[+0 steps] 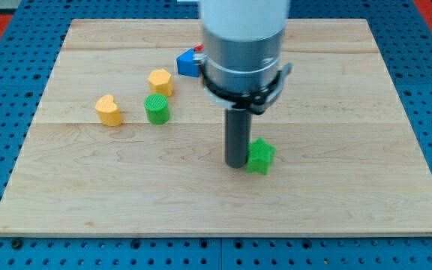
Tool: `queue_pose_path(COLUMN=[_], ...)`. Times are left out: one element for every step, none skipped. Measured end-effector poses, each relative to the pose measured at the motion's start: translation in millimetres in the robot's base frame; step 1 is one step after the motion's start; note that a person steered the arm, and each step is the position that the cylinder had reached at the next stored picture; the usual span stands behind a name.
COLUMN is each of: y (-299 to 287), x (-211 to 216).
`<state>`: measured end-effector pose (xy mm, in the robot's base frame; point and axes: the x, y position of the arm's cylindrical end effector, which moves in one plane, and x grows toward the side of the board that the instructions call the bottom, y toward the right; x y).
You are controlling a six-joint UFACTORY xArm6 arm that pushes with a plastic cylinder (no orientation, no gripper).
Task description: Separate green blocks from yellow blocks
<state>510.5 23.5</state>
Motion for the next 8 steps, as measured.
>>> queue_pose_path(y=[-48,-48,-77,-116,-141,-172,-185,-185], x=[-39,-106,-116,-110,-101,-93,-73,-48])
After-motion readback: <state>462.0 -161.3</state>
